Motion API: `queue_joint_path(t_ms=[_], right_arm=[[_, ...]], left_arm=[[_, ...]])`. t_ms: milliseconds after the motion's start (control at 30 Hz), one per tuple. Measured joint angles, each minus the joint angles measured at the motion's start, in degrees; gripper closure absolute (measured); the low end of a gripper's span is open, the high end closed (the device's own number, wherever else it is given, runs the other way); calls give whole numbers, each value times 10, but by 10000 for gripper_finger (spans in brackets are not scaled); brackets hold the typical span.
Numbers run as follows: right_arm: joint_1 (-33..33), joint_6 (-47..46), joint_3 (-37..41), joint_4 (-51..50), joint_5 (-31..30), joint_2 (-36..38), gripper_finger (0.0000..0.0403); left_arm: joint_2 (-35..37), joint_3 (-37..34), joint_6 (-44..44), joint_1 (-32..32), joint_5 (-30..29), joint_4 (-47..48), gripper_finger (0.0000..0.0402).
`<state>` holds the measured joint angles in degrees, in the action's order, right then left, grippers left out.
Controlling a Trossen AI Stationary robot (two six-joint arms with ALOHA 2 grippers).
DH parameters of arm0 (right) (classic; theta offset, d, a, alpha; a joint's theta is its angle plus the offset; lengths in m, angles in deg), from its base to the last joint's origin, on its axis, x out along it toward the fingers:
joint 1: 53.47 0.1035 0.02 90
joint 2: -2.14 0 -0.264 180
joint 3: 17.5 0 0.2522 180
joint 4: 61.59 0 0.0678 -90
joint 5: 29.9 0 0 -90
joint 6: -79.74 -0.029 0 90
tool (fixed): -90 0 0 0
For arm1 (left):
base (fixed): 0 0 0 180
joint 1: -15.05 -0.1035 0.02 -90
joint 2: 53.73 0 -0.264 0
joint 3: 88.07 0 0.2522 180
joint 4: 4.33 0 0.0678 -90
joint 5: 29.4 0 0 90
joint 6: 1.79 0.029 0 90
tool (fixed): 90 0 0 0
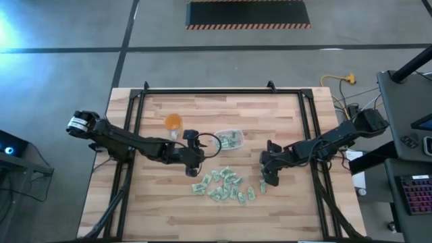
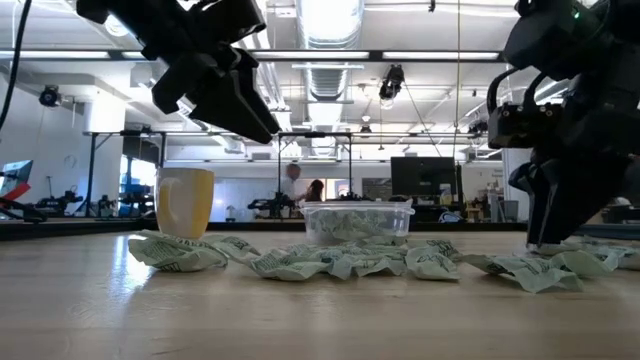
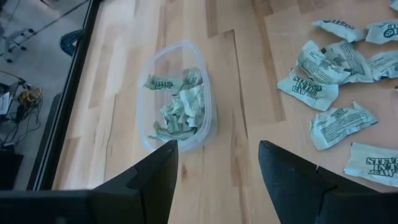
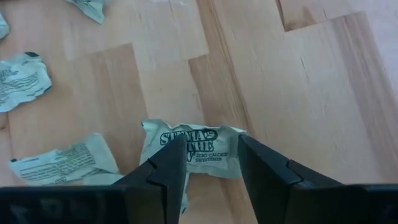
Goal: Pick and place Stevia / Truvia into bins
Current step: Put the stevia packet into the transparent bin
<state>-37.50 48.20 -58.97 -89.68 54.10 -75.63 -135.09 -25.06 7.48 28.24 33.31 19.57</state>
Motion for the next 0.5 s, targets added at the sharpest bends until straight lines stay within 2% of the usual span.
queue_joint_path(t_ms=[167,367,500], right_arm=[[0,12,-1,0,-3,-6,303],[0,56,-1,4,-1,-7,381],[0,98,-14,4,-14,-8,387]], left_arm=[[0,0,0,0,0,0,195],[0,0,0,0,0,0,195],[-1,0,0,0,0,0,195]])
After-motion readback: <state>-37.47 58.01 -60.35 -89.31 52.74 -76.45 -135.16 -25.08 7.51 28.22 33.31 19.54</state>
